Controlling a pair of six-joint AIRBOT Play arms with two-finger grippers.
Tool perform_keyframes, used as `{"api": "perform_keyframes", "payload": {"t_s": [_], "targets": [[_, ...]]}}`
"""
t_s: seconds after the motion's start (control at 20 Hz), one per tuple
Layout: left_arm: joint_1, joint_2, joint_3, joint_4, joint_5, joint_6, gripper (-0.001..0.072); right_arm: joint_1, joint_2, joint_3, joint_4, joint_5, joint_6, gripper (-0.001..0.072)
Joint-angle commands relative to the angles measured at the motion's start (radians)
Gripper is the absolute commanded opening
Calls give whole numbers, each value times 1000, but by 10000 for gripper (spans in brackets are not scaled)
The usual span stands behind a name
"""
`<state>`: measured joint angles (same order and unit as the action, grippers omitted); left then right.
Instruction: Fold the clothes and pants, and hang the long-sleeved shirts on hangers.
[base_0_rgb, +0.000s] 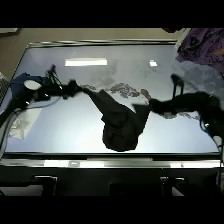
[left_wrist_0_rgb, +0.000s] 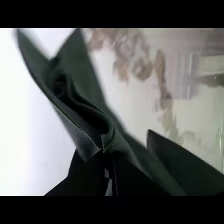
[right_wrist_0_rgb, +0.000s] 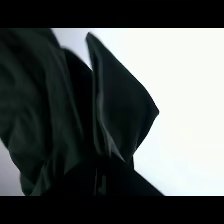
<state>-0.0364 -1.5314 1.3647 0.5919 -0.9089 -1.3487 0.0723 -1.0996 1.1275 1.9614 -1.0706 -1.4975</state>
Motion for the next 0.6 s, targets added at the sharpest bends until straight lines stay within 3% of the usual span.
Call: {"api": "perform_keyframes", "payload": {"t_s": [0.0,0.25,0.4,0.55], "targets": [[79,129,278,223,-88,-73,11,0,41,354,-145,-33,17,32],[134,411,481,505,-190,-89,13,0,159,724,-197,-139,17,32],[135,581,481,653,-294,-223,14,0,288,782,-244,-175,21,32],[135,676,480,685,-410,-292,14,0,374,782,-334,-141,72,32]]}}
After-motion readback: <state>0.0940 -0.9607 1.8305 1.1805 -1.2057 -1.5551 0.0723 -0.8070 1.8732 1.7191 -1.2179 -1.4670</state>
